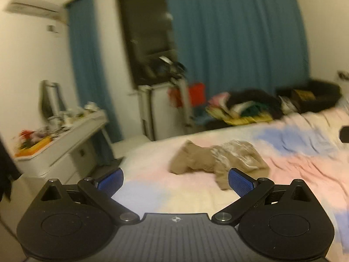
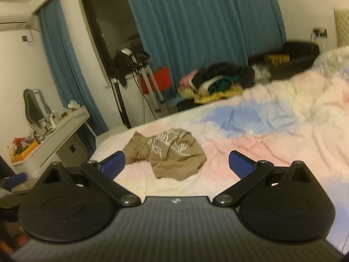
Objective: Fold clothes
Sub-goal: 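Move both grippers toward the crumpled khaki T-shirt on the bed, then grasp the khaki T-shirt with the left gripper while the right gripper grasps it too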
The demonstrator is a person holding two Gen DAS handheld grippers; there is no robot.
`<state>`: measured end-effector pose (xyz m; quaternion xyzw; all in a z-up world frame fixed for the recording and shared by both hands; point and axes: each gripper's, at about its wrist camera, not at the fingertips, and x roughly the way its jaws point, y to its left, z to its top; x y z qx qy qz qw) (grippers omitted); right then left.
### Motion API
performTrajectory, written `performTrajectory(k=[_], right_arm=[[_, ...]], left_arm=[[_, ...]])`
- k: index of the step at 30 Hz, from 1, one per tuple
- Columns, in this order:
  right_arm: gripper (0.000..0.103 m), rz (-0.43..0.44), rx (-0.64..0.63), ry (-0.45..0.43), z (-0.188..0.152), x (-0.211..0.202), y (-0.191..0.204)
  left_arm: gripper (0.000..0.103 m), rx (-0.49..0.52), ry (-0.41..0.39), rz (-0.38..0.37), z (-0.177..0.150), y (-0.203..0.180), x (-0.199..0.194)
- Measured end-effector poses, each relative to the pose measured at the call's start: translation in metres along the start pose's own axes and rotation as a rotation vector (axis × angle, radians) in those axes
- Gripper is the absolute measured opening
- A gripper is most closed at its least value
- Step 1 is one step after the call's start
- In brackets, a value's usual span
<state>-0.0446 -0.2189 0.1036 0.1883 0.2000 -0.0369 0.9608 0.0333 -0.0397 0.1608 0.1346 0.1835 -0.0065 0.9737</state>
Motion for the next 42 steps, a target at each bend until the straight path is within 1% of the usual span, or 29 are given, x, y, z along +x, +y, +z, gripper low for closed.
performTrajectory(k=[2, 4, 6, 8, 10, 11, 13, 14, 15, 17, 18, 20, 22, 23, 24, 25, 26, 27, 30, 33, 37, 40, 42], right_arm=[[0.103, -0.002, 0.003, 0.021, 0.005, 0.010, 0.003], [0.103, -0.021, 0.009, 0.049, 0.002, 0.022, 0.006], [0.103, -0.022, 0.034, 0.057, -0.010, 0.038, 0.006], [0.103, -0.009, 0.037, 0.022, -0.029, 0.056, 0.003], [0.103, -0.013, 0.003, -0.018, -0.046, 0.077, 0.000], [0.103, -0.026, -0.018, -0.039, -0.057, 0.094, -0.004], [0.103, -0.040, -0.049, -0.047, -0.072, 0.127, -0.012], [0.103, -0.046, -0.068, -0.044, -0.079, 0.146, -0.014], [0.103, -0.052, -0.086, -0.041, -0.087, 0.164, -0.017], [0.103, -0.052, -0.115, -0.031, -0.100, 0.197, -0.024], [0.103, -0.051, -0.122, -0.022, -0.106, 0.215, -0.026], [0.103, -0.053, -0.117, -0.002, -0.113, 0.246, -0.030], [0.103, -0.044, -0.101, 0.019, -0.115, 0.273, -0.033], [0.103, -0.033, -0.095, 0.019, -0.115, 0.281, -0.033], [0.103, -0.022, -0.089, 0.019, -0.116, 0.288, -0.032], [0.103, -0.013, -0.086, 0.020, -0.115, 0.294, -0.032], [0.103, 0.000, -0.085, 0.013, -0.114, 0.299, -0.033], [0.103, 0.000, -0.098, 0.002, -0.115, 0.303, -0.034], [0.103, -0.014, -0.118, -0.022, -0.117, 0.310, -0.037], [0.103, 0.010, -0.107, -0.022, -0.115, 0.311, -0.035], [0.103, 0.020, -0.150, -0.068, -0.112, 0.289, -0.028], [0.103, 0.039, -0.168, -0.108, -0.106, 0.259, -0.022], [0.103, 0.051, -0.178, -0.138, -0.103, 0.234, -0.018]], left_arm=[[0.103, 0.037, -0.020, -0.026, 0.004, -0.015, 0.020], [0.103, 0.065, -0.018, -0.084, -0.007, -0.030, 0.049], [0.103, 0.043, 0.019, -0.113, -0.033, -0.041, 0.085], [0.103, 0.017, 0.061, -0.143, -0.057, -0.051, 0.125], [0.103, 0.005, 0.093, -0.163, -0.085, -0.060, 0.166], [0.102, 0.000, 0.111, -0.167, -0.100, -0.063, 0.188], [0.099, -0.012, 0.143, -0.169, -0.134, -0.063, 0.236], [0.097, -0.017, 0.140, -0.175, -0.153, -0.058, 0.256], [0.097, -0.018, 0.134, -0.183, -0.166, -0.059, 0.276], [0.094, -0.005, 0.130, -0.196, -0.181, -0.066, 0.311], [0.092, 0.005, 0.126, -0.215, -0.185, -0.069, 0.327], [0.091, 0.012, 0.108, -0.246, -0.183, -0.073, 0.351], [0.082, 0.018, 0.075, -0.265, -0.171, -0.077, 0.366], [0.071, 0.031, 0.056, -0.263, -0.166, -0.079, 0.374], [0.055, 0.040, 0.037, -0.259, -0.162, -0.082, 0.379], [0.046, 0.042, 0.016, -0.256, -0.158, -0.082, 0.383], [0.025, 0.039, -0.001, -0.252, -0.154, -0.082, 0.386], [0.012, 0.018, -0.017, -0.249, -0.151, -0.080, 0.387], [0.007, -0.094, -0.066, -0.281, -0.143, -0.061, 0.373], [0.005, -0.147, -0.118, -0.305, -0.138, -0.042, 0.337], [0.004, -0.186, -0.144, -0.333, -0.141, -0.023, 0.278], [0.004, -0.174, -0.169, -0.319, -0.142, -0.011, 0.229], [0.004, -0.221, -0.149, -0.321, -0.144, 0.002, 0.203]])
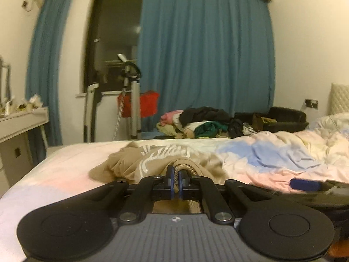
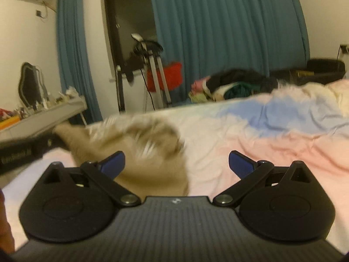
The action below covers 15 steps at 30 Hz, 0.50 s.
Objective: Fold clothes
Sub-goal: 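Grasp the khaki T-shirt with the left gripper while the right gripper grasps it too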
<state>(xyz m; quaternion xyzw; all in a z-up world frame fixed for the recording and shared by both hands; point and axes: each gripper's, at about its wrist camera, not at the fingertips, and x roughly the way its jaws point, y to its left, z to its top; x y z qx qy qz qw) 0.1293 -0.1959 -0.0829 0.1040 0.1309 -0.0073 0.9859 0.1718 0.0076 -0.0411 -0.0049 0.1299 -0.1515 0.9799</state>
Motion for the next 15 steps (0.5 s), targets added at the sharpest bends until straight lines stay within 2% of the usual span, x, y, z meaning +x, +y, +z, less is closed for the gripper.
performTrajectory(k=[2, 5, 7, 11, 15], right_arm=[[0.103, 0.009, -0.011, -0.005, 0.004, -0.022, 0.004], [0.103, 0.028, -0.048, -0.003, 0.007, -0.056, 0.017], [0.103, 0.073, -0.081, 0.015, 0.005, -0.077, 0.029], [0.103, 0.179, -0.123, 0.121, -0.008, -0.106, 0.058], [0.101, 0.298, -0.143, 0.267, -0.030, -0.111, 0.084]], left_arm=[[0.004, -0.037, 0.003, 0.004, 0.005, 0.003, -0.026], [0.004, -0.034, -0.024, 0.002, 0.018, 0.002, -0.071], [0.004, -0.024, -0.050, -0.012, 0.028, -0.002, -0.101], [0.004, -0.043, -0.091, -0.046, 0.042, -0.007, -0.160], [0.004, -0.106, -0.082, -0.066, 0.038, 0.000, -0.198]])
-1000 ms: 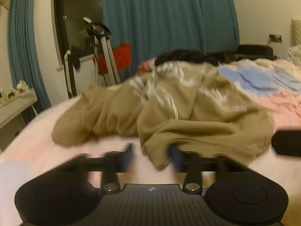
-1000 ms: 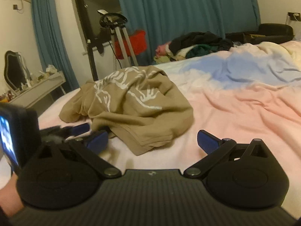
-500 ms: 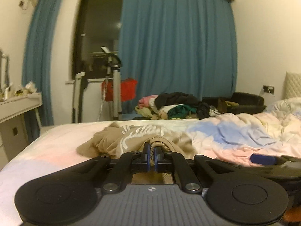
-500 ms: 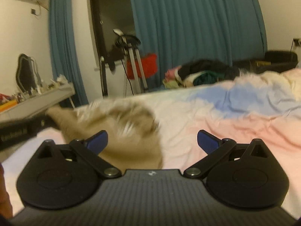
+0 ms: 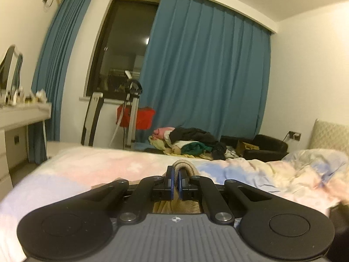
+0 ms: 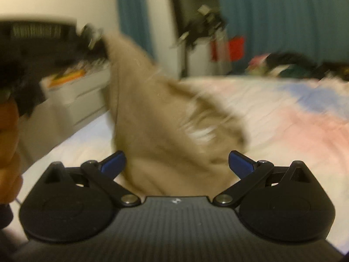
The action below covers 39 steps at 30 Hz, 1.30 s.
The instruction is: Fold clothes
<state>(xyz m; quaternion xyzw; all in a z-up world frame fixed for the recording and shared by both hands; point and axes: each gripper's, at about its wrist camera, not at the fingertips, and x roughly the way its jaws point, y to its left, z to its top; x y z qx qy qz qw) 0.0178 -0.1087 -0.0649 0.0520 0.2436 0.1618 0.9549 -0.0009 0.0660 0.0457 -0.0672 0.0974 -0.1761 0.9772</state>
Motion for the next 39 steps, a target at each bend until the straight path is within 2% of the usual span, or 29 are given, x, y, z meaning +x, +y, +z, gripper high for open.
performTrajectory(k=[2, 3, 4, 5, 6, 7, 8, 9, 13, 16, 19, 21, 23, 26, 28, 32, 35, 39], right_arm=[[0.096, 0.034, -0.005, 0.104, -0.009, 0.015, 0.010], [0.094, 0.020, -0.029, 0.137, -0.014, 0.023, 0.013], [0.087, 0.006, -0.053, 0.169, -0.019, 0.030, 0.016], [0.071, -0.027, -0.095, 0.183, -0.021, 0.035, 0.018], [0.064, -0.060, -0.137, 0.197, -0.024, 0.040, 0.019], [0.055, -0.087, -0.147, 0.198, -0.023, 0.040, 0.017], [0.039, -0.112, -0.125, 0.189, -0.019, 0.037, 0.009], [0.033, -0.138, -0.102, 0.179, -0.016, 0.033, 0.002], [0.022, -0.286, -0.012, 0.052, 0.012, 0.002, -0.038], [0.022, -0.385, 0.036, -0.021, 0.027, -0.009, -0.067], [0.026, -0.378, 0.209, 0.059, 0.027, 0.003, -0.105], [0.037, -0.352, 0.341, 0.164, 0.020, 0.009, -0.130], [0.058, -0.300, 0.421, 0.268, -0.001, 0.005, -0.134], [0.077, -0.268, 0.450, 0.261, -0.013, -0.017, -0.131], [0.082, -0.263, 0.386, 0.212, -0.009, -0.026, -0.116], [0.081, -0.200, 0.185, 0.086, 0.004, -0.036, -0.075], [0.081, -0.180, 0.029, 0.019, 0.005, -0.021, -0.038], [0.081, -0.194, -0.072, -0.012, 0.006, 0.003, -0.014]], left_arm=[[0.004, -0.021, 0.006, 0.020, -0.007, 0.009, -0.008], [0.004, -0.042, 0.012, 0.027, -0.010, 0.016, -0.008], [0.004, -0.063, 0.018, 0.034, -0.014, 0.023, -0.008], [0.004, -0.076, 0.021, 0.041, -0.016, 0.029, -0.007], [0.004, -0.081, 0.022, 0.049, -0.018, 0.035, -0.006], [0.004, -0.088, 0.023, 0.055, -0.018, 0.040, -0.004], [0.004, -0.100, 0.026, 0.053, -0.018, 0.044, 0.000], [0.004, -0.115, 0.030, 0.048, -0.018, 0.048, 0.003], [0.005, -0.141, 0.058, 0.005, -0.023, 0.056, 0.016], [0.005, -0.148, 0.108, -0.048, -0.034, 0.052, 0.033], [0.005, -0.100, 0.165, -0.066, -0.052, 0.041, 0.049], [0.005, -0.065, 0.192, -0.056, -0.064, 0.034, 0.058], [0.005, -0.047, 0.213, -0.028, -0.074, 0.028, 0.071], [0.006, -0.062, 0.222, 0.000, -0.081, 0.032, 0.078], [0.006, -0.078, 0.224, 0.005, -0.082, 0.037, 0.081], [0.006, -0.109, 0.205, -0.001, -0.071, 0.041, 0.086], [0.005, -0.138, 0.157, -0.014, -0.061, 0.040, 0.087], [0.005, -0.165, 0.067, -0.066, -0.047, 0.038, 0.069]])
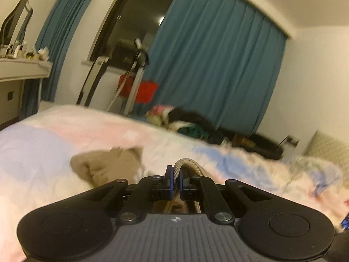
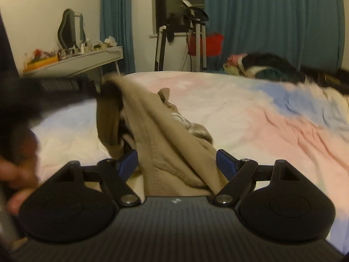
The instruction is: Fold clothes
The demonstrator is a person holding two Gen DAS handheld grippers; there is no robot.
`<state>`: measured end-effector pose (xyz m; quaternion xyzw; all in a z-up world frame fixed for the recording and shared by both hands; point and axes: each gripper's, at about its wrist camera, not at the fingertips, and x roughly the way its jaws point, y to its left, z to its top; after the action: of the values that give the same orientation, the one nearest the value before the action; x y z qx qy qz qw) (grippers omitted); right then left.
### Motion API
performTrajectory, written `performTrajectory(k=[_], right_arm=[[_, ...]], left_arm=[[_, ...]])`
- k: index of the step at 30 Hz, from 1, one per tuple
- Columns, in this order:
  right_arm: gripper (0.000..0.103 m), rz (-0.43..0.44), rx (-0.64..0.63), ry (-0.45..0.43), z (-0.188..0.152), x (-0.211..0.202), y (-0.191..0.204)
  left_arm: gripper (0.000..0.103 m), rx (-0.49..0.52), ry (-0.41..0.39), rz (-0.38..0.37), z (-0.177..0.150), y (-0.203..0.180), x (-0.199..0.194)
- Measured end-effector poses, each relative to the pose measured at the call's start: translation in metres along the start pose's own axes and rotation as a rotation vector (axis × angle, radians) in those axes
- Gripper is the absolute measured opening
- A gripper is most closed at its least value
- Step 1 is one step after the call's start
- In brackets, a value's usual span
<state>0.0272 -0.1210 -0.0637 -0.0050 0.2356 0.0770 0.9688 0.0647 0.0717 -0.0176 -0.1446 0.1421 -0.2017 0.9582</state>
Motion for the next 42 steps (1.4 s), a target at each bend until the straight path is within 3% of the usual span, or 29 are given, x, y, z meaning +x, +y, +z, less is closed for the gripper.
performTrajectory(k=[7, 10, 15, 19, 23, 24, 26, 28, 31, 34, 37, 39, 42], right_arm=[[0.081, -0.026, -0.162, -0.069, -0.007, 0.022, 0.028], [0.081, -0.135, -0.194, -0.079, -0.004, 0.015, 0.025], [0.084, -0.239, 0.029, -0.177, 0.017, -0.023, -0.023], [0.084, -0.288, 0.107, -0.241, 0.024, -0.047, -0.050], [0.085, -0.481, -0.145, -0.388, 0.018, -0.066, -0.023], [0.087, -0.474, -0.140, -0.383, 0.019, -0.068, -0.022], [0.097, -0.388, -0.026, -0.281, 0.018, -0.058, -0.034], [0.097, -0.325, 0.074, -0.160, 0.015, -0.040, -0.048], [0.097, -0.303, 0.119, -0.014, 0.003, -0.010, -0.055], [0.097, -0.380, 0.120, -0.076, 0.006, -0.006, -0.051], [0.097, -0.366, 0.155, -0.190, 0.015, -0.013, -0.059], [0.097, -0.358, 0.173, -0.225, 0.017, -0.020, -0.066], [0.097, -0.342, 0.195, -0.267, 0.020, -0.028, -0.075]], left_arm=[[0.005, 0.025, -0.027, -0.022, 0.005, -0.013, -0.016], [0.005, 0.028, -0.033, -0.007, 0.005, -0.012, -0.017], [0.005, 0.030, -0.058, -0.034, 0.010, -0.018, -0.027], [0.005, 0.068, -0.080, -0.100, 0.007, -0.037, -0.039], [0.005, 0.087, -0.116, -0.134, 0.005, -0.050, -0.048], [0.005, 0.076, -0.124, -0.136, 0.005, -0.049, -0.049], [0.005, 0.057, -0.134, -0.132, 0.009, -0.046, -0.051], [0.005, 0.049, -0.120, -0.115, 0.010, -0.042, -0.048], [0.004, 0.059, -0.075, -0.071, 0.005, -0.039, -0.039], [0.005, 0.088, -0.022, -0.018, -0.006, -0.037, -0.024], [0.007, 0.087, 0.047, 0.037, -0.017, -0.031, -0.009], [0.027, 0.087, 0.094, 0.073, -0.025, -0.027, 0.002], [0.037, 0.142, 0.139, 0.113, -0.037, -0.024, 0.016]])
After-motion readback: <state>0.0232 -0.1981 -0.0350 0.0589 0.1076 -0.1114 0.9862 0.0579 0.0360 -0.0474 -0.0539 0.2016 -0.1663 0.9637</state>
